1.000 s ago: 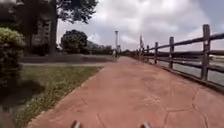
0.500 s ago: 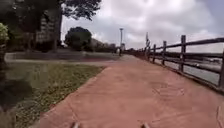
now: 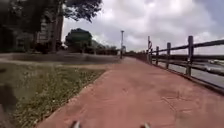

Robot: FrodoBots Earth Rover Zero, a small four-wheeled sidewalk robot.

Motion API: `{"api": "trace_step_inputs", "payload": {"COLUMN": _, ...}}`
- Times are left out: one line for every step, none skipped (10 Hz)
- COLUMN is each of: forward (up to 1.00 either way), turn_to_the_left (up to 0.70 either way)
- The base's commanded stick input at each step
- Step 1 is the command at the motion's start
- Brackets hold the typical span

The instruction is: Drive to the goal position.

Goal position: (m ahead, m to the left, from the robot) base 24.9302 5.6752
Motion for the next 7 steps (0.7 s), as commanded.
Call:
{"api": "trace_step_inputs", "payload": {"forward": 0.85, "turn_to_the_left": -0.23}}
{"api": "trace_step_inputs", "payload": {"forward": 0.85, "turn_to_the_left": -0.23}}
{"api": "trace_step_inputs", "payload": {"forward": 0.85, "turn_to_the_left": -0.23}}
{"api": "trace_step_inputs", "payload": {"forward": 0.85, "turn_to_the_left": -0.23}}
{"api": "trace_step_inputs", "payload": {"forward": 0.85, "turn_to_the_left": -0.23}}
{"api": "trace_step_inputs", "payload": {"forward": 0.85, "turn_to_the_left": -0.23}}
{"api": "trace_step_inputs", "payload": {"forward": 0.85, "turn_to_the_left": -0.23}}
